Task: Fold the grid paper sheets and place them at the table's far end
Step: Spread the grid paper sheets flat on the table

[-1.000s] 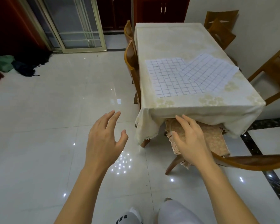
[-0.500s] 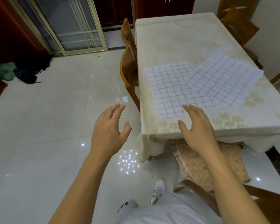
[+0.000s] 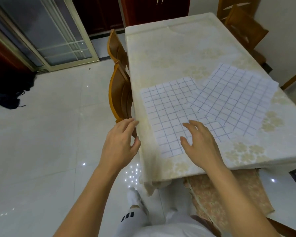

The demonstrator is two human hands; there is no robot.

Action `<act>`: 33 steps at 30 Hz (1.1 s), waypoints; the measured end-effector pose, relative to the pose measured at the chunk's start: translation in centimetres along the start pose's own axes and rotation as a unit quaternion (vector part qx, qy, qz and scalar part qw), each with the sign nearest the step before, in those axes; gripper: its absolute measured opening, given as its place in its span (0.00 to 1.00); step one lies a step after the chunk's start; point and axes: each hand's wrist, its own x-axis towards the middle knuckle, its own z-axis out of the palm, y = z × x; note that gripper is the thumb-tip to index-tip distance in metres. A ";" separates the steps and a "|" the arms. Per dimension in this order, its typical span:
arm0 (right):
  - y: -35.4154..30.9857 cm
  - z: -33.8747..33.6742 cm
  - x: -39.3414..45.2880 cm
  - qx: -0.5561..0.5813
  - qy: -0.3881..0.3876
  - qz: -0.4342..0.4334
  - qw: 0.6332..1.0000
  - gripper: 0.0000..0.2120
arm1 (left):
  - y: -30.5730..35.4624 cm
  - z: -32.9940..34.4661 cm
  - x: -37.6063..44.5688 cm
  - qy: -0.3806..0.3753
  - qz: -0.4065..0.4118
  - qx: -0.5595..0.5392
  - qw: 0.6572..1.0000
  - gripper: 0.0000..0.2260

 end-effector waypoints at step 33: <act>-2.7 19.7 15.4 -0.210 -0.056 0.196 0.956 0.27 | -12.8 19.3 32.1 -0.283 0.608 0.143 0.728 0.18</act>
